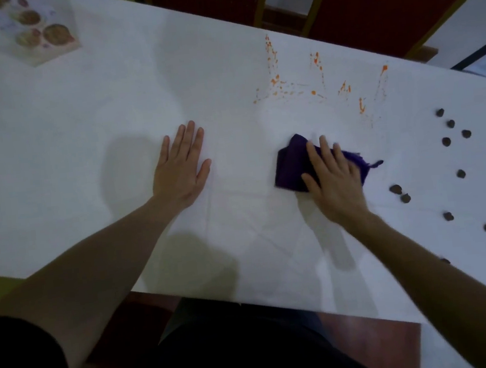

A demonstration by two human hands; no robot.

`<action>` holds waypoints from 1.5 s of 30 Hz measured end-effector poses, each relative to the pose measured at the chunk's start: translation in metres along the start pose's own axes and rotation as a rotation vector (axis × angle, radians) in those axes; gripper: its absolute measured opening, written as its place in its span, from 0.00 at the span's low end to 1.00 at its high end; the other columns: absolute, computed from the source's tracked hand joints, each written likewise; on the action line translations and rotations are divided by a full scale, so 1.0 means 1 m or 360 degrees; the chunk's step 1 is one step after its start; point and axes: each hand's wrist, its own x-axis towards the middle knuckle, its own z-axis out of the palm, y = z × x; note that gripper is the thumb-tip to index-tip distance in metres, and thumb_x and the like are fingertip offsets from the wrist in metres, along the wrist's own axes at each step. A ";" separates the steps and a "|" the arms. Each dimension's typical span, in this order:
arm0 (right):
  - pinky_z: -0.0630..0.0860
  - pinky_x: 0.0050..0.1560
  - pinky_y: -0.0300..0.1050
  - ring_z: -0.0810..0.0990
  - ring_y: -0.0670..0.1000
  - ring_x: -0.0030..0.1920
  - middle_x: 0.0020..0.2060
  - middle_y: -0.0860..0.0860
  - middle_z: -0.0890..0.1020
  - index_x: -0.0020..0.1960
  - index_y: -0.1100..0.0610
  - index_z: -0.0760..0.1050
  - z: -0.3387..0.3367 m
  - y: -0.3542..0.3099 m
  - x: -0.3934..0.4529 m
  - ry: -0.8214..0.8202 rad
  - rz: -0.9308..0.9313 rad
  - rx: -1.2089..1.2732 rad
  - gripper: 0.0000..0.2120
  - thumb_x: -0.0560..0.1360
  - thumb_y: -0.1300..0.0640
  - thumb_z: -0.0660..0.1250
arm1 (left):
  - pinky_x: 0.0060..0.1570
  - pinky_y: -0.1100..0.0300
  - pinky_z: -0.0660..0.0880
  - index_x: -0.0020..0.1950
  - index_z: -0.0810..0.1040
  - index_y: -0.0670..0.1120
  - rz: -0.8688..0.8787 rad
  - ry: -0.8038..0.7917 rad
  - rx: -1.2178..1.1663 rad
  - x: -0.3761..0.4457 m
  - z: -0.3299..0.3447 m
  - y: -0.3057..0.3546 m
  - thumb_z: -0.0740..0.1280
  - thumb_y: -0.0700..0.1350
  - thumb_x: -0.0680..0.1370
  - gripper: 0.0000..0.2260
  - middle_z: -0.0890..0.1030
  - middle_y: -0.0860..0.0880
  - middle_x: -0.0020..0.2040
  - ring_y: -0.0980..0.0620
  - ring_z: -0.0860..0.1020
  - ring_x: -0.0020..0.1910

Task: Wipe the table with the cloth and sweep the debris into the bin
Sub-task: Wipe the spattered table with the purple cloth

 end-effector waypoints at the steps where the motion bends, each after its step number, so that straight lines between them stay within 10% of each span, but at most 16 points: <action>1: 0.57 0.73 0.60 0.51 0.59 0.79 0.79 0.52 0.53 0.80 0.50 0.50 -0.009 0.016 0.003 0.0063 -0.0194 -0.0058 0.28 0.83 0.43 0.49 | 0.78 0.47 0.46 0.81 0.49 0.46 0.0000 -0.0005 0.0000 0.000 0.000 0.000 0.45 0.57 0.82 0.29 0.50 0.46 0.82 0.48 0.48 0.81; 6: 0.53 0.76 0.58 0.49 0.57 0.79 0.79 0.50 0.54 0.80 0.49 0.52 -0.010 0.074 0.024 -0.0199 -0.1090 -0.0472 0.27 0.83 0.42 0.46 | 0.78 0.47 0.44 0.81 0.49 0.45 0.0038 0.0010 0.0015 0.009 -0.005 0.001 0.45 0.57 0.83 0.29 0.49 0.46 0.82 0.48 0.47 0.81; 12: 0.50 0.77 0.59 0.47 0.58 0.79 0.79 0.50 0.53 0.80 0.48 0.51 0.019 0.042 0.054 -0.0116 -0.1339 -0.0433 0.26 0.84 0.42 0.45 | 0.78 0.45 0.45 0.81 0.50 0.44 -0.0076 0.0085 0.0042 0.058 -0.016 -0.001 0.46 0.54 0.84 0.27 0.50 0.44 0.82 0.46 0.48 0.80; 19: 0.49 0.77 0.57 0.49 0.55 0.79 0.79 0.48 0.55 0.79 0.46 0.54 0.017 -0.027 0.116 0.0071 -0.0648 -0.0085 0.26 0.82 0.47 0.49 | 0.78 0.44 0.47 0.81 0.49 0.46 -0.0149 0.0141 0.0090 0.067 -0.002 -0.010 0.46 0.56 0.84 0.27 0.52 0.45 0.81 0.46 0.50 0.80; 28: 0.52 0.76 0.60 0.46 0.58 0.79 0.80 0.53 0.49 0.80 0.54 0.49 -0.001 0.099 0.088 0.0206 0.0400 0.0125 0.28 0.82 0.48 0.45 | 0.78 0.44 0.48 0.81 0.50 0.46 -0.0133 0.0147 0.0095 0.067 -0.003 -0.010 0.47 0.55 0.83 0.27 0.53 0.45 0.81 0.46 0.51 0.80; 40: 0.60 0.69 0.56 0.56 0.59 0.77 0.79 0.48 0.55 0.79 0.51 0.57 0.018 -0.055 0.109 0.0049 -0.0586 -0.0031 0.26 0.82 0.48 0.51 | 0.78 0.44 0.47 0.81 0.48 0.46 -0.0159 0.0125 0.0106 0.069 -0.002 -0.010 0.44 0.57 0.83 0.28 0.51 0.45 0.82 0.46 0.49 0.80; 45: 0.47 0.77 0.58 0.47 0.57 0.79 0.79 0.50 0.54 0.80 0.52 0.53 -0.006 -0.032 0.209 0.0132 -0.0246 -0.0021 0.28 0.81 0.49 0.49 | 0.78 0.45 0.46 0.81 0.48 0.47 -0.0171 0.0121 0.0071 0.069 -0.002 -0.011 0.45 0.57 0.83 0.28 0.51 0.46 0.82 0.47 0.50 0.80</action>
